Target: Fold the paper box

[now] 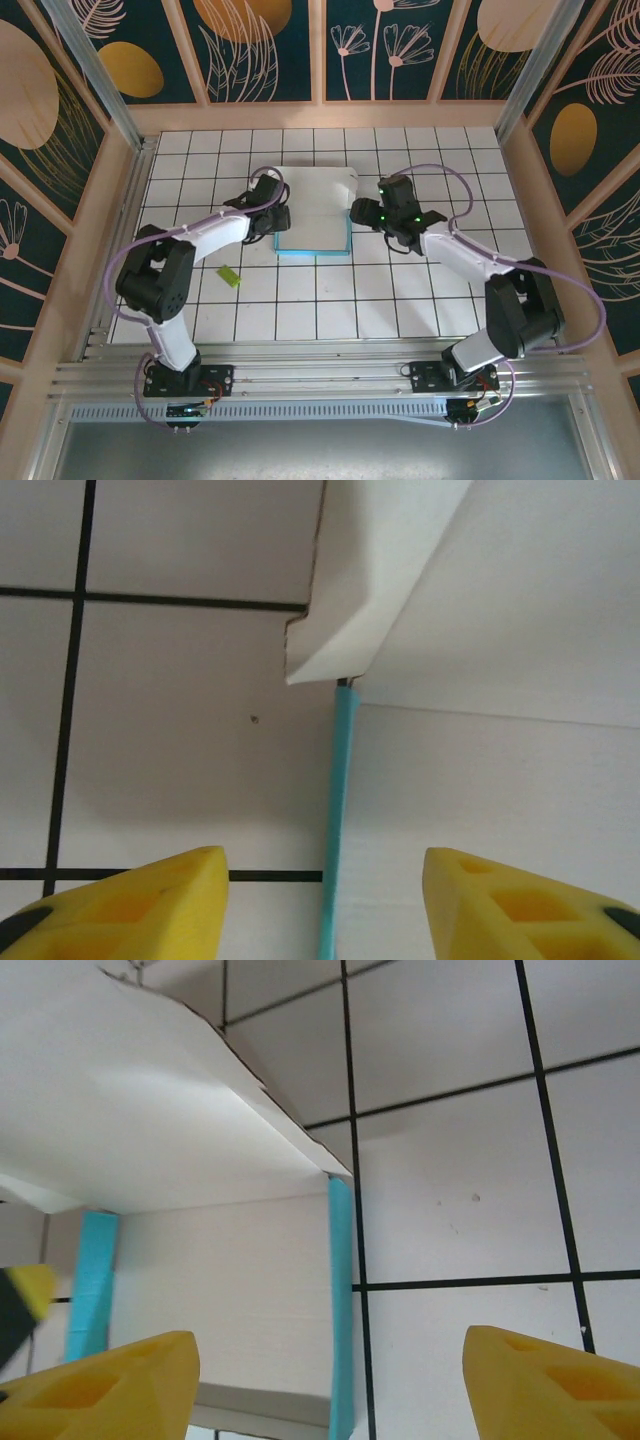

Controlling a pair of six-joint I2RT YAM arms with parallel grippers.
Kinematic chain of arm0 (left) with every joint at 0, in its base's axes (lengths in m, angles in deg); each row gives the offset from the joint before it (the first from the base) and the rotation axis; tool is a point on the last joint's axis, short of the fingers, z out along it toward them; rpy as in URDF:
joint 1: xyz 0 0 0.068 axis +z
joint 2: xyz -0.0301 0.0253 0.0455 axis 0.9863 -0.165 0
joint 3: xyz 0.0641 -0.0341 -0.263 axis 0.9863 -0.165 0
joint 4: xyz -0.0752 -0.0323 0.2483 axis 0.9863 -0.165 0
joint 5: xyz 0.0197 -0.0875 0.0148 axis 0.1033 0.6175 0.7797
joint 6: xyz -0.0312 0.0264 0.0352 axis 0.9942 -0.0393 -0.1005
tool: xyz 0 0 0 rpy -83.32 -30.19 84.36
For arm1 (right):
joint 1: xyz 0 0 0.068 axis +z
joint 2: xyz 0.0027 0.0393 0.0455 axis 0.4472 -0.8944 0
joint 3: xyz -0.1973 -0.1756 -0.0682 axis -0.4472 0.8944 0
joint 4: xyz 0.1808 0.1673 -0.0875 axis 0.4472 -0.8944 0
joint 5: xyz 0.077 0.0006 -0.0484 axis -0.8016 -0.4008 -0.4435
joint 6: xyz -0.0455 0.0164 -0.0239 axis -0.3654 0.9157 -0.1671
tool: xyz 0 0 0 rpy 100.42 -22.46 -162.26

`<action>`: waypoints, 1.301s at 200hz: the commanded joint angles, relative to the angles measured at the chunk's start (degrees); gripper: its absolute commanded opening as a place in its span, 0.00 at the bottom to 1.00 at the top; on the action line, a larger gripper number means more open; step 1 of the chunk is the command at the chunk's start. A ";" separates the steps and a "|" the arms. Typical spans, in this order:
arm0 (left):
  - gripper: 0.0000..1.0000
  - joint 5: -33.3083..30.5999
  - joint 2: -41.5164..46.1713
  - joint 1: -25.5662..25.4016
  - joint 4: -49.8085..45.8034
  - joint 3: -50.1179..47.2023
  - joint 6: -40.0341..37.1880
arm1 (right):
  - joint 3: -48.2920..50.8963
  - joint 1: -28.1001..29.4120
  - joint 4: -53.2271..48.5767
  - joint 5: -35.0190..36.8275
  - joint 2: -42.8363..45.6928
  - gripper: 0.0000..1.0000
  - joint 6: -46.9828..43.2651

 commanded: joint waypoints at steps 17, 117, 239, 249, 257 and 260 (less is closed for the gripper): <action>0.42 1.28 -2.92 0.52 1.09 -0.87 1.75 | 1.04 -0.95 -2.44 -2.59 2.80 0.73 1.43; 0.20 3.00 -6.06 0.46 0.69 -0.41 1.24 | 2.89 -2.34 -3.37 -2.02 6.14 0.74 2.56; 0.59 20.17 16.93 9.33 -4.86 1.59 -15.77 | -14.97 -15.01 0.03 -30.84 -12.67 0.85 -28.46; 0.59 21.91 15.41 10.57 -5.22 2.81 -17.71 | -17.12 -14.92 -0.30 -32.67 -15.37 0.83 -29.92; 0.59 21.29 14.02 11.07 -6.14 4.07 -19.24 | -18.35 -14.89 -0.19 -33.78 -17.09 0.82 -30.65; 0.59 20.73 13.53 11.21 -6.44 4.60 -19.69 | -18.72 -14.89 -0.05 -34.17 -17.68 0.81 -30.77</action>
